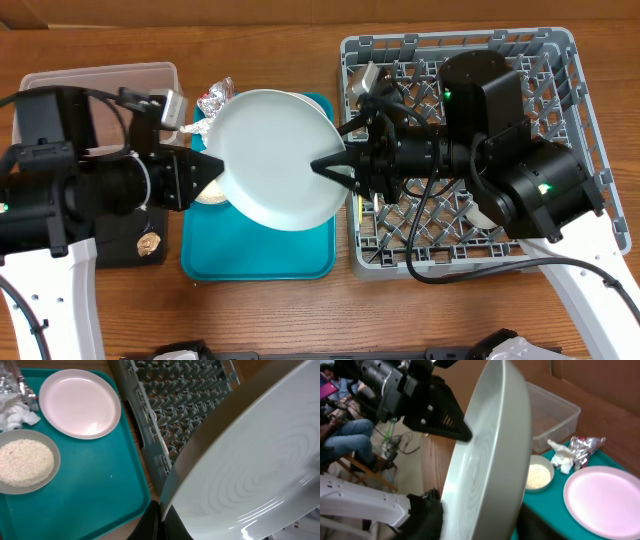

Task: Sort waste into correct bins and load items into the dishwasher rack
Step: 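Carry the grey plate toward the rack and hand it to the right gripper, then place the grey plate upright in the rack's back corner with the right gripper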

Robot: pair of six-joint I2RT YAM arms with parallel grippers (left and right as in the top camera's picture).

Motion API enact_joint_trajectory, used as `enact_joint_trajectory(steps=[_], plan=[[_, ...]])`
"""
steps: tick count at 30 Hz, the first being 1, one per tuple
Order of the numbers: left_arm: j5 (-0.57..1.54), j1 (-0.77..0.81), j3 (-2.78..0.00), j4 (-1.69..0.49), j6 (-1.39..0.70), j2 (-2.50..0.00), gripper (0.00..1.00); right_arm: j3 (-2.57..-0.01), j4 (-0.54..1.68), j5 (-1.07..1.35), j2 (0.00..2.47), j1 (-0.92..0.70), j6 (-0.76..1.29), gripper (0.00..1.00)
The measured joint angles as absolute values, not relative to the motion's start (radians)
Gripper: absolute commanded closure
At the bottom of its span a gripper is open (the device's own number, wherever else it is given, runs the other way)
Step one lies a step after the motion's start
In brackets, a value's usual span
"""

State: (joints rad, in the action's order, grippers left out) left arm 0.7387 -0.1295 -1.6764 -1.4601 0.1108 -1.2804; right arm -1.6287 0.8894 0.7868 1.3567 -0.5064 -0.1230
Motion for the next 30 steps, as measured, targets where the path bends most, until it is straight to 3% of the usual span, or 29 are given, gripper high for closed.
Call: enact_joint_trajectory(steps=[2,5,6,12,15,24,25,26,27,30], plan=[[0.722,-0.112,-1.676,-1.453,0.103,-1.280,0.95,-1.629,0.891,0.785,1.357,-0.506,-0.116,0.86],[0.715,-0.111,-1.676,-1.454,0.099,-1.280,0.75,-1.628,0.891,0.738,1.357,-0.503,-0.105,0.92],[0.720,-0.110,-1.676,-1.458,0.086,-1.278,0.62,-1.628,0.892,0.703,1.359,-0.498,-0.101,0.94],[0.707,-0.108,-1.676,-1.447,0.069,-1.279,0.18,-1.628,0.906,0.642,1.361,-0.504,-0.077,0.96],[0.699,-0.109,-1.689,-1.453,0.062,-1.280,0.07,-1.628,0.921,0.564,1.359,-0.506,-0.047,0.95],[0.693,-0.109,-1.947,-1.508,0.058,-1.280,0.00,-1.628,1.085,0.024,1.327,-0.503,0.022,0.95],[0.687,-0.109,-1.964,-1.514,0.058,-1.278,0.01,-1.628,1.093,-0.018,1.327,-0.498,0.024,0.95],[0.678,-0.109,-1.977,-1.519,0.058,-1.274,0.14,-1.628,1.101,-0.061,1.327,-0.488,0.026,0.95],[0.671,-0.109,-1.982,-1.525,0.059,-1.271,0.19,-1.628,1.107,-0.099,1.327,-0.471,0.031,0.95],[0.645,-0.109,-1.985,-1.549,0.030,-1.264,0.18,-1.628,1.134,-0.183,1.327,-0.395,0.059,0.95]])
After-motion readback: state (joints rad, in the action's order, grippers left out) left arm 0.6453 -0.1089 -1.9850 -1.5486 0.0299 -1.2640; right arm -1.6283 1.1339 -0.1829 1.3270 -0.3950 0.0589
